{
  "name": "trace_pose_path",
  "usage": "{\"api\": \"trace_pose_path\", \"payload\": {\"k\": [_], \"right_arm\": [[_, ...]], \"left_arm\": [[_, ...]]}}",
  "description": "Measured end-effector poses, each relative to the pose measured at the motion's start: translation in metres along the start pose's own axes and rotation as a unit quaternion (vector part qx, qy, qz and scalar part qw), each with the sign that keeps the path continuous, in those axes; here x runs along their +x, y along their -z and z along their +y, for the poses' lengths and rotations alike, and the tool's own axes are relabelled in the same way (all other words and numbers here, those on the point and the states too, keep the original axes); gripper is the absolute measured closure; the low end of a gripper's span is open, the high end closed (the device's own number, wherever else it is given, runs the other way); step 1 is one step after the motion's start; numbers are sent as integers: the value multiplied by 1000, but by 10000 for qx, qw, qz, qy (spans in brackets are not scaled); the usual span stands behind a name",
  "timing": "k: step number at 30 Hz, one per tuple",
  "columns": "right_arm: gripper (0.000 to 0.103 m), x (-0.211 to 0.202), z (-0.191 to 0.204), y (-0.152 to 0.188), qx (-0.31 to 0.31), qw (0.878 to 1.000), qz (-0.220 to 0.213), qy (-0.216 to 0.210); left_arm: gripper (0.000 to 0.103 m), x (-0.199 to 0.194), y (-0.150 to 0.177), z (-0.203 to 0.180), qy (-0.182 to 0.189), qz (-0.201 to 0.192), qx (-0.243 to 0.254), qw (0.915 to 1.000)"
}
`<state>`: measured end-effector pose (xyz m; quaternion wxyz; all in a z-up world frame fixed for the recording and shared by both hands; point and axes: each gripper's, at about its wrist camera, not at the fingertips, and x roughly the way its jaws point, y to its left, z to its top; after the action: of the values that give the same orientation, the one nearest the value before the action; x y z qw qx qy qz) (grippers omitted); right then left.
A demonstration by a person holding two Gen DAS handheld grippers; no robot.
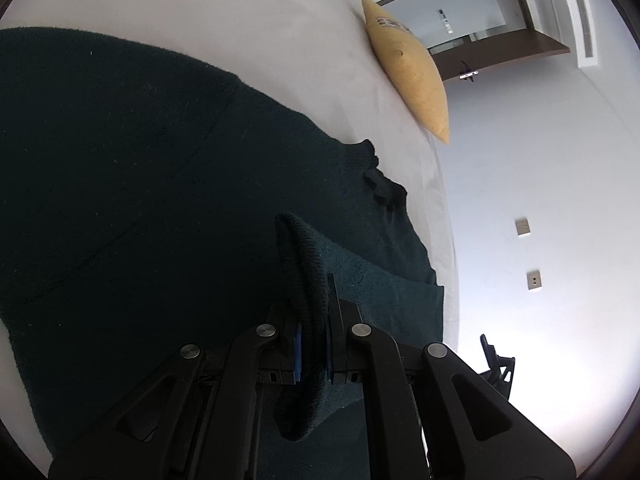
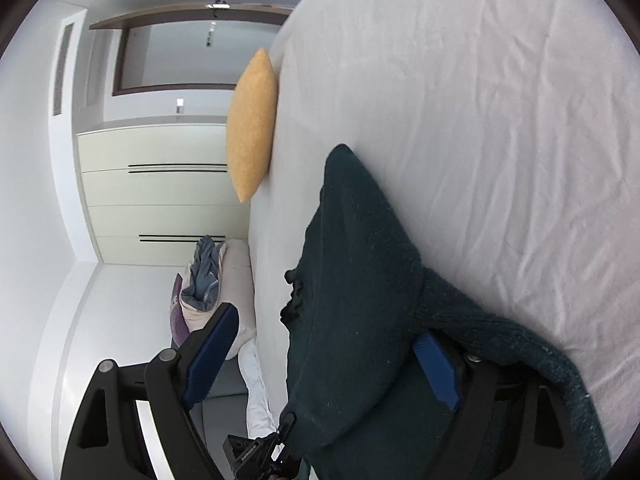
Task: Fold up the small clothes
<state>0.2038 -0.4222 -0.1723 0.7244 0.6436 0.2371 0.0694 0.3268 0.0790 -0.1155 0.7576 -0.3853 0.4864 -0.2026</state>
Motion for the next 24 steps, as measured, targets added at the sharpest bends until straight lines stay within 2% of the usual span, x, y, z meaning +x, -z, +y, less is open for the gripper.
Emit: {"api": "trace_pose_path", "payload": {"k": [13,18,21,24], "right_arm": [[15,11,1,10,-95,9998,143,-62],[15,8,-5,11,-70,9999,2,-141],[23,2,-9,7,43,9998,-72,-189],[25,-10,-19,-1,346,9977,-312,-484]], "left_arm": [[97,-5,-27,2,-115,-225,36,9997],[97,17,-31,6,-327,-123,81,9994],[97,23,-31,6,-292,-145,44,9995],[97,30,-29,-4,-312,-81,235,9992]]}}
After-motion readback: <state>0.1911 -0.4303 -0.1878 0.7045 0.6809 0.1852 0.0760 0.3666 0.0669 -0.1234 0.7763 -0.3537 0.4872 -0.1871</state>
